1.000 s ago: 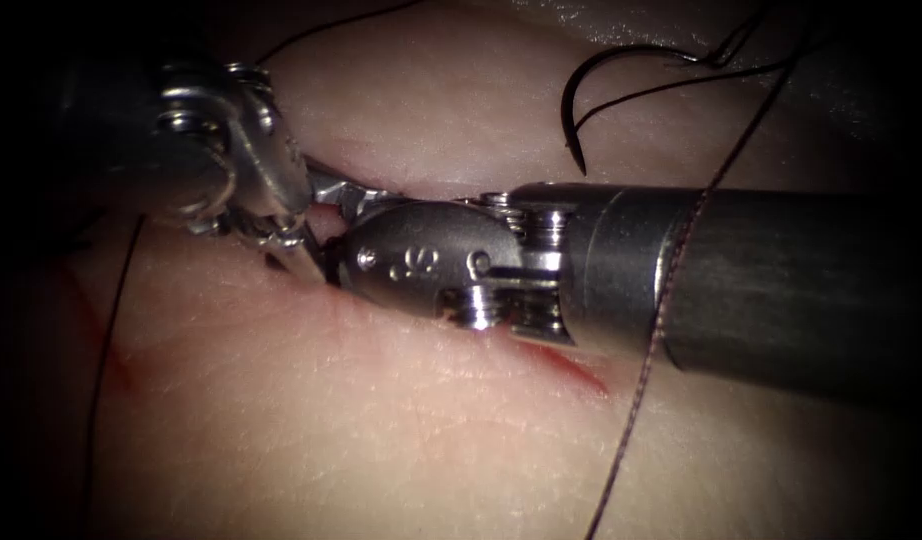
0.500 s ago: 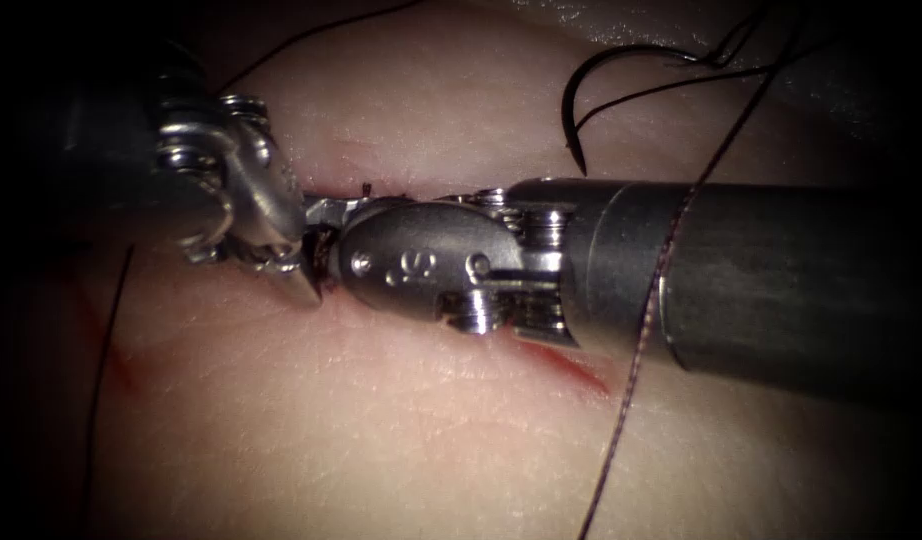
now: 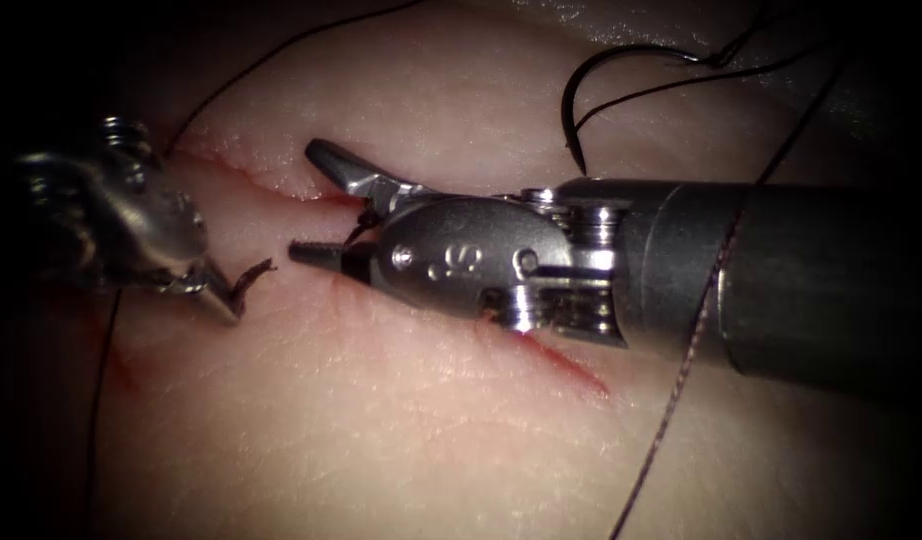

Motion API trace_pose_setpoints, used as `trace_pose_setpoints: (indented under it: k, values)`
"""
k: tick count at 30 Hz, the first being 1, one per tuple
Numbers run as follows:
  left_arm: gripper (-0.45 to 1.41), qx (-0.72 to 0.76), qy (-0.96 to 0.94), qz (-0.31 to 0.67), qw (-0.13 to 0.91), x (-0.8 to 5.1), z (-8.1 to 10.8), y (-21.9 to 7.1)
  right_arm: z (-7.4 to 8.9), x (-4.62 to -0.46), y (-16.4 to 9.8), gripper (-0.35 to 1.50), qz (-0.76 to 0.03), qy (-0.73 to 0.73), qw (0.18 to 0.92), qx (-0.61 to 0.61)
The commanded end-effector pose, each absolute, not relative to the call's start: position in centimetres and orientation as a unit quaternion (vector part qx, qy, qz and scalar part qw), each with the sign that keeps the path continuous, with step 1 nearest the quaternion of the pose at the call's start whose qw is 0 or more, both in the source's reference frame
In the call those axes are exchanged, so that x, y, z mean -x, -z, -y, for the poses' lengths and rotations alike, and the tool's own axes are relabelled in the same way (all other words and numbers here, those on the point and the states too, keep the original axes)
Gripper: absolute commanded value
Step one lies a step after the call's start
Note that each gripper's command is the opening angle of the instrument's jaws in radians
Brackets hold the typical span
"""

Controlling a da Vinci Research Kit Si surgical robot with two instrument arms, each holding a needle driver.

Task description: Wound Closure

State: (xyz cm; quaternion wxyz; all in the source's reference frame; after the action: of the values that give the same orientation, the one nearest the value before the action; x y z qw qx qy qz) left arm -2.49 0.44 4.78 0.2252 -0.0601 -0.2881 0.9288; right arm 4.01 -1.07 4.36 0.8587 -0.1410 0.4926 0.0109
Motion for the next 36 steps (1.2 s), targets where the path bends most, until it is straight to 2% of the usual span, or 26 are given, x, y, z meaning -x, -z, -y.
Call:
trace_pose_setpoints:
  k: [1, 12, 13, 15, 16, 17, 19, 25, 26, 27, 30, 32, 36]
  values:
    - [-0.45, 0.060, -0.929, 0.288, 0.225, 2.51, -0.4, -4.8, 1.0, -4.05, -4.4, 1.36, -0.493, -0.012, 0.858, 0.142]
    - [-0.45, 0.057, -0.926, 0.271, 0.258, 2.17, -0.5, -5.0, 1.0, -3.91, -4.3, 1.36, -0.495, -0.012, 0.858, 0.137]
    - [-0.40, 0.061, -0.924, 0.267, 0.267, 2.18, -0.5, -5.1, 1.0, -3.91, -4.3, 1.36, -0.494, -0.013, 0.858, 0.138]
    - [-0.45, 0.071, -0.922, 0.257, 0.281, 2.20, -0.6, -5.2, 1.0, -3.90, -4.3, 1.36, -0.496, -0.022, 0.858, 0.132]
    - [-0.30, 0.072, -0.923, 0.253, 0.280, 2.19, -0.6, -5.3, 1.1, -3.89, -4.2, 1.36, -0.497, -0.027, 0.858, 0.128]
    - [-0.03, 0.072, -0.922, 0.251, 0.285, 2.20, -0.7, -5.4, 1.1, -3.89, -4.2, 1.36, -0.497, -0.029, 0.858, 0.125]
    - [0.24, 0.070, -0.920, 0.250, 0.294, 2.23, -0.7, -5.5, 1.1, -3.88, -4.2, 1.36, -0.498, -0.030, 0.858, 0.124]
    - [0.25, 0.067, -0.912, 0.249, 0.320, 2.44, -1.1, -5.6, 1.1, -3.84, -4.1, 1.36, -0.500, -0.031, 0.857, 0.119]
    - [0.39, 0.066, -0.908, 0.252, 0.327, 2.48, -1.1, -5.7, 1.1, -3.84, -4.1, 1.36, -0.500, -0.031, 0.857, 0.119]
    - [0.71, 0.067, -0.907, 0.255, 0.328, 2.49, -1.1, -5.8, 1.1, -3.84, -4.1, 1.36, -0.500, -0.031, 0.857, 0.119]
    - [0.94, 0.069, -0.905, 0.251, 0.336, 2.47, -1.1, -6.0, 1.1, -3.83, -4.1, 1.36, -0.501, -0.033, 0.857, 0.117]
    - [1.04, 0.068, -0.904, 0.250, 0.342, 2.45, -1.1, -6.1, 1.1, -3.82, -4.1, 1.36, -0.502, -0.035, 0.857, 0.115]
    - [1.08, 0.065, -0.889, 0.265, 0.367, 2.45, -1.2, -6.3, 1.1, -3.83, -4.1, 1.35, -0.502, -0.039, 0.857, 0.113]
